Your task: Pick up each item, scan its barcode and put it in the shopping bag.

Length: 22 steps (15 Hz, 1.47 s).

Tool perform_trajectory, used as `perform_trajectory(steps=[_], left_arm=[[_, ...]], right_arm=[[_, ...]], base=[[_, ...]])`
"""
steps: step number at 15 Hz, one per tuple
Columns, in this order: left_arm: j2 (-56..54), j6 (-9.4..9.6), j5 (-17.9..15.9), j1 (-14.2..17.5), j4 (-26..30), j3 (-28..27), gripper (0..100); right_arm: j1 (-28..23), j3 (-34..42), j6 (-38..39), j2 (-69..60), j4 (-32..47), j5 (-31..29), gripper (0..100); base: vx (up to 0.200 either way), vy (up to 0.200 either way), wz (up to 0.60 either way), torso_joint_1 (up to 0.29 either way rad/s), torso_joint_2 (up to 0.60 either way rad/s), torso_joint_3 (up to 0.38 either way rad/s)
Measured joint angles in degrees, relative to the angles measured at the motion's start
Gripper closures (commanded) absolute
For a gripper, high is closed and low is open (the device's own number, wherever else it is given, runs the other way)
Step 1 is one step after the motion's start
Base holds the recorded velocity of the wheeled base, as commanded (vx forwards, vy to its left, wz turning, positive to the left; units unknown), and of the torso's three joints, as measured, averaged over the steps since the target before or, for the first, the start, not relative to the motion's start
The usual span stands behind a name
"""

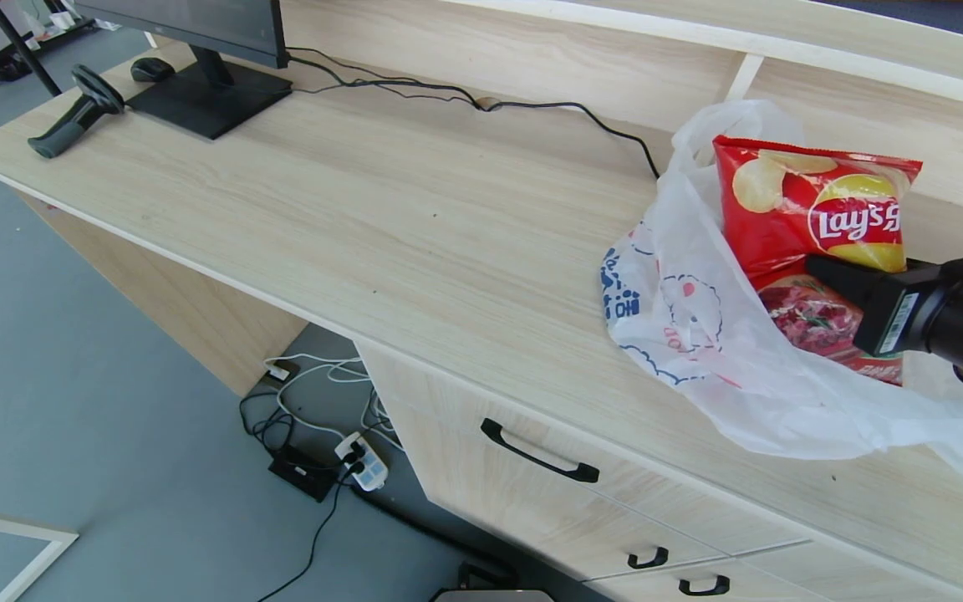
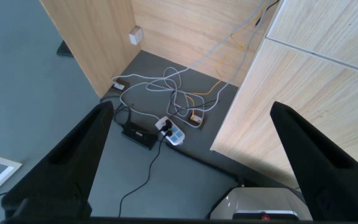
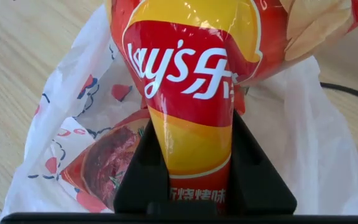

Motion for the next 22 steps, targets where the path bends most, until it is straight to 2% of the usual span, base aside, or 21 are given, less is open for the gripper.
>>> perform_trajectory(steps=[5, 21, 22], left_arm=[[0.0, -0.02, -0.06, 0.0, 0.0, 0.0, 0], [0.0, 0.18, -0.01, 0.0, -0.09, 0.0, 0], [0.0, 0.11, -0.04, 0.0, -0.09, 0.0, 0]], right_arm=[[0.06, -2.34, -0.01, 1.54, 0.11, 0.02, 100], [-0.55, -2.36, 0.07, 3.86, 0.15, 0.05, 100], [-0.68, -2.15, 0.12, 3.85, 0.11, 0.02, 0]], base=[[0.0, 0.0, 0.0, 0.0, 0.0, 0.0], [0.0, 0.0, 0.0, 0.0, 0.0, 0.0], [0.0, 0.0, 0.0, 0.0, 0.0, 0.0]])
